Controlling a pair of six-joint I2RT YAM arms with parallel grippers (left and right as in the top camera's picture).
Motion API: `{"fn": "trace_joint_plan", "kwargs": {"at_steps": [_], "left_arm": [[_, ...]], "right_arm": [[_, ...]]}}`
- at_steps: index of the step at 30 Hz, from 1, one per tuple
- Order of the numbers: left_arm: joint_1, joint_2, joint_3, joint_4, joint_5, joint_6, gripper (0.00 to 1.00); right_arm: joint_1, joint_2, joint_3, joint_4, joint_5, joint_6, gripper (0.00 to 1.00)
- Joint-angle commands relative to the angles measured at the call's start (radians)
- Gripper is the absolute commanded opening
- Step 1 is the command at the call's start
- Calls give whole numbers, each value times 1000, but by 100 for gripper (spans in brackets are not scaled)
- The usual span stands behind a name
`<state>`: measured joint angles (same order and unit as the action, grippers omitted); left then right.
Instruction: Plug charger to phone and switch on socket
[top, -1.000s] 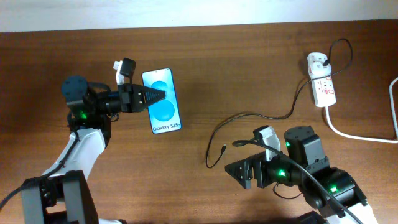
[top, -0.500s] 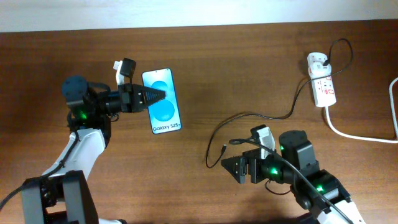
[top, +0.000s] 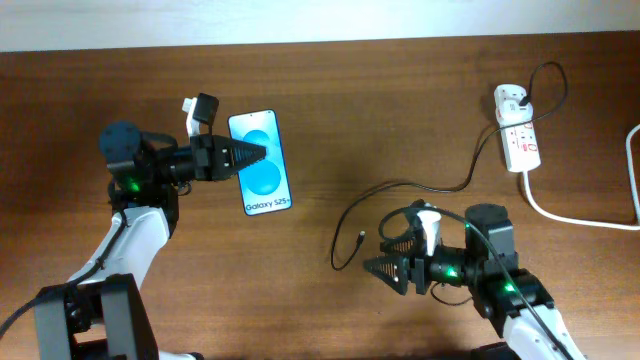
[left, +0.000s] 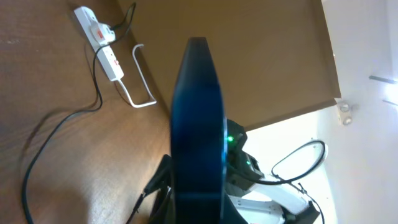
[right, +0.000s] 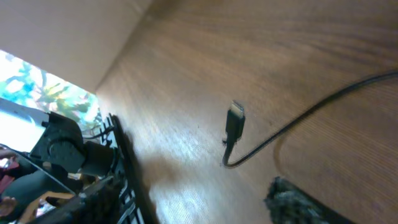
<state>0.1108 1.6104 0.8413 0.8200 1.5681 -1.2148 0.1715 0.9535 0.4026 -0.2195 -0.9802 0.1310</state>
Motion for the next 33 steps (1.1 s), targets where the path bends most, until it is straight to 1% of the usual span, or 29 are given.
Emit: {"fn": "trace_joint_plan", "kwargs": {"at_steps": [1, 3, 5, 6, 8, 11, 14, 16, 20, 21, 24, 27, 30, 31, 33], "left_arm": [[3, -15, 5, 5, 4, 16, 0], [3, -15, 5, 5, 4, 16, 0], [3, -15, 5, 5, 4, 16, 0], [3, -15, 5, 5, 4, 16, 0], [3, -15, 5, 5, 4, 16, 0], [3, -15, 5, 5, 4, 16, 0], [3, -15, 5, 5, 4, 16, 0], [3, -15, 5, 5, 4, 16, 0], [3, -15, 5, 5, 4, 16, 0], [3, -15, 5, 5, 4, 16, 0], [3, -15, 5, 5, 4, 16, 0], [3, -15, 5, 5, 4, 16, 0], [3, -15, 5, 5, 4, 16, 0], [3, -15, 5, 5, 4, 16, 0], [3, -15, 5, 5, 4, 16, 0]], "right_arm": [[-7, 95, -14, 83, -65, -23, 72], [-7, 175, -14, 152, -87, -23, 65], [-7, 224, -14, 188, -90, -23, 63], [-7, 278, -14, 234, -103, -23, 63], [-6, 316, -14, 305, -162, -23, 63], [33, 355, -14, 373, -171, -23, 54], [74, 372, -14, 379, -120, -23, 53], [83, 372, -14, 384, -107, -23, 47], [84, 372, -14, 388, -107, -23, 44], [84, 372, -14, 388, -103, -23, 41], [84, 372, -25, 388, -58, -22, 40], [84, 372, -29, 388, -59, -19, 39], [84, 372, -29, 389, -59, -19, 36], [84, 372, -29, 389, -59, -19, 34], [84, 372, -29, 393, -59, -19, 27]]}}
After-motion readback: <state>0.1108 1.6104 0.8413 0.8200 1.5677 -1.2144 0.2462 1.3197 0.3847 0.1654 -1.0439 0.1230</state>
